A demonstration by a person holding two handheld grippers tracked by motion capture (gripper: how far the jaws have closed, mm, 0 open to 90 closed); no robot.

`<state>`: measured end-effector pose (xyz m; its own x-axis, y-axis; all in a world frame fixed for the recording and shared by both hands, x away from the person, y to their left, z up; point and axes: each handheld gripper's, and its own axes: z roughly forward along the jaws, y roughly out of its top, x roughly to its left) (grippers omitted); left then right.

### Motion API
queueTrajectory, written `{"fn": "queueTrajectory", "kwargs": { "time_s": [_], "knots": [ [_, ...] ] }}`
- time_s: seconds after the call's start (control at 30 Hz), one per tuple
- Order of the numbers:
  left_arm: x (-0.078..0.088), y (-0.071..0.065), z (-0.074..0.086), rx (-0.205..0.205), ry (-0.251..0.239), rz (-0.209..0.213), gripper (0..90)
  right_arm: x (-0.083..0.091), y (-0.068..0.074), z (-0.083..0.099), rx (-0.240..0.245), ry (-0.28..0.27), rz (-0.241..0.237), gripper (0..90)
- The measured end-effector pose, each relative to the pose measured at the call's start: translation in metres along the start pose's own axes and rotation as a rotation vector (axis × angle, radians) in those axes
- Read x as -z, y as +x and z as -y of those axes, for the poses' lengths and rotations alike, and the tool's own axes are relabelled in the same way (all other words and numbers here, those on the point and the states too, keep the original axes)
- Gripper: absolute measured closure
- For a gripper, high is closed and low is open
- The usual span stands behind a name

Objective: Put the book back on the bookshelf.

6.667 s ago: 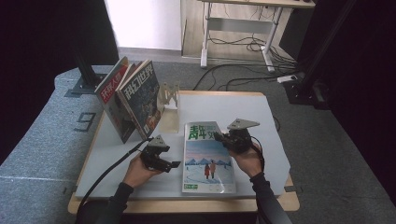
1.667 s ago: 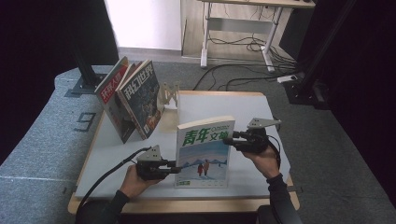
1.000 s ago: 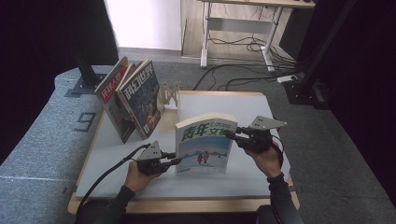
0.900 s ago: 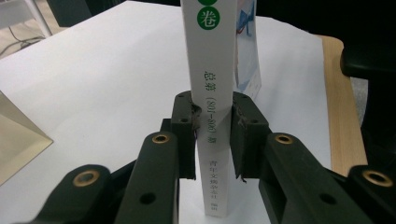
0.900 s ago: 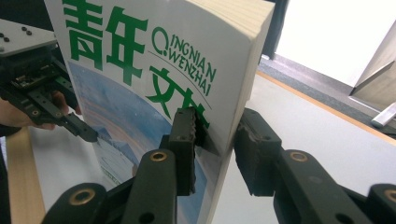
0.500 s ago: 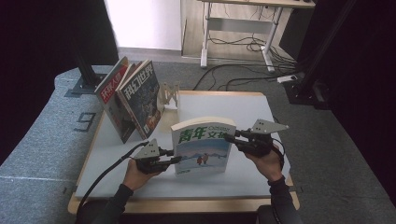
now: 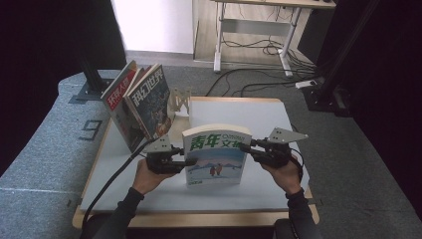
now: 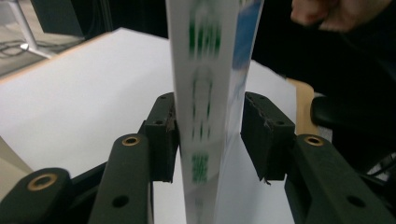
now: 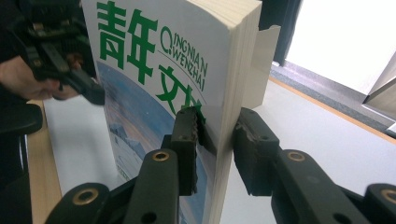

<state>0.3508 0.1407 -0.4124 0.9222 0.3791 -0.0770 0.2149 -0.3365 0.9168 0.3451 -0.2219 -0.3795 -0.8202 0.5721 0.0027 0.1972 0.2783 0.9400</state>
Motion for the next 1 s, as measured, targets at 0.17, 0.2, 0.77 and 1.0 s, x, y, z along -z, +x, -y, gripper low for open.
{"fn": "queueTrajectory", "kwargs": {
  "time_s": [0.17, 0.2, 0.77, 1.0],
  "knots": [
    [0.003, 0.002, -0.021, -0.009, -0.006, 0.0, 56.3, 0.0, 0.0, 0.0, -0.002, 0.0, 0.002, 68.9],
    [0.003, 0.002, -0.025, -0.012, -0.009, 0.0, 56.3, 0.0, 0.0, 0.0, -0.002, 0.001, 0.003, 68.8],
    [-0.002, 0.005, -0.048, -0.021, 0.028, -0.039, 67.3, -0.001, 0.0, 0.0, 0.004, 0.006, 0.016, 68.5],
    [0.0, 0.003, -0.049, -0.028, 0.034, -0.003, 73.4, -0.001, 0.0, -0.001, 0.014, 0.015, 0.028, 66.1]
  ]
}}
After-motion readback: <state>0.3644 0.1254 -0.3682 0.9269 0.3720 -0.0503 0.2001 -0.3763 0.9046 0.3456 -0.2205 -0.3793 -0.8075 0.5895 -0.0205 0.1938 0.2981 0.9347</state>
